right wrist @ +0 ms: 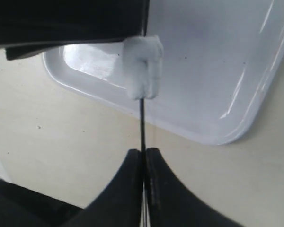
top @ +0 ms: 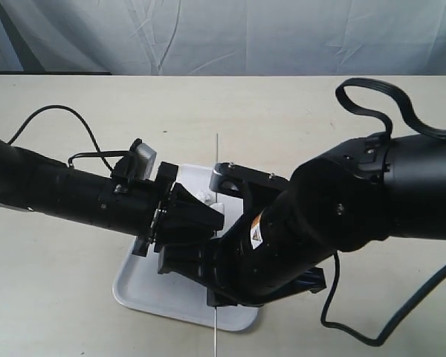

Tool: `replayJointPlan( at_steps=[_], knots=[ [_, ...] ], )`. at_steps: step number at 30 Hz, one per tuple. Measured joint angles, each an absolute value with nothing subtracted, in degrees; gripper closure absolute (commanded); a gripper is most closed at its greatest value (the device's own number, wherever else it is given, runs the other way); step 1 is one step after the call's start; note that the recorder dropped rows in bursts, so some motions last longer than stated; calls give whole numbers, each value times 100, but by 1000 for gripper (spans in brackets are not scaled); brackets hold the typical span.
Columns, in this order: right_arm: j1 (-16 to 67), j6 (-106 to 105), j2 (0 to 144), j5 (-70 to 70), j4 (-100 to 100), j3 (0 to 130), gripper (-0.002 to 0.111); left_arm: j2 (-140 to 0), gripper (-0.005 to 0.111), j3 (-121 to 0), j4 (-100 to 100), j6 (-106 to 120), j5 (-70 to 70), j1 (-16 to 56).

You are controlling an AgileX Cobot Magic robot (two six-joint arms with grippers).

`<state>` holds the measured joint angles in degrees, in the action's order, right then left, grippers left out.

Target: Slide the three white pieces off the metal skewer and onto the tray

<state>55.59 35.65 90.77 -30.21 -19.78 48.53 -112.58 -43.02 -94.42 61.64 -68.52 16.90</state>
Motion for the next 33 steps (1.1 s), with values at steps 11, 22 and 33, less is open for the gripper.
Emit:
replayJointPlan(
  at_steps=[11, 22, 33],
  knots=[
    [5559, 3487, 9077, -3148, -2352, 4853, 109, -11258, 74, -4302, -9453, 6164, -6660, 1690],
    [5559, 3114, 9077, -3162, -2883, 4853, 109, -11258, 76, -4302, -9604, 6164, -6594, 1690],
    [5559, 3077, 9077, -3162, -2919, 4853, 109, -11258, 84, -4294, -9614, 6164, -6594, 1690]
  ],
)
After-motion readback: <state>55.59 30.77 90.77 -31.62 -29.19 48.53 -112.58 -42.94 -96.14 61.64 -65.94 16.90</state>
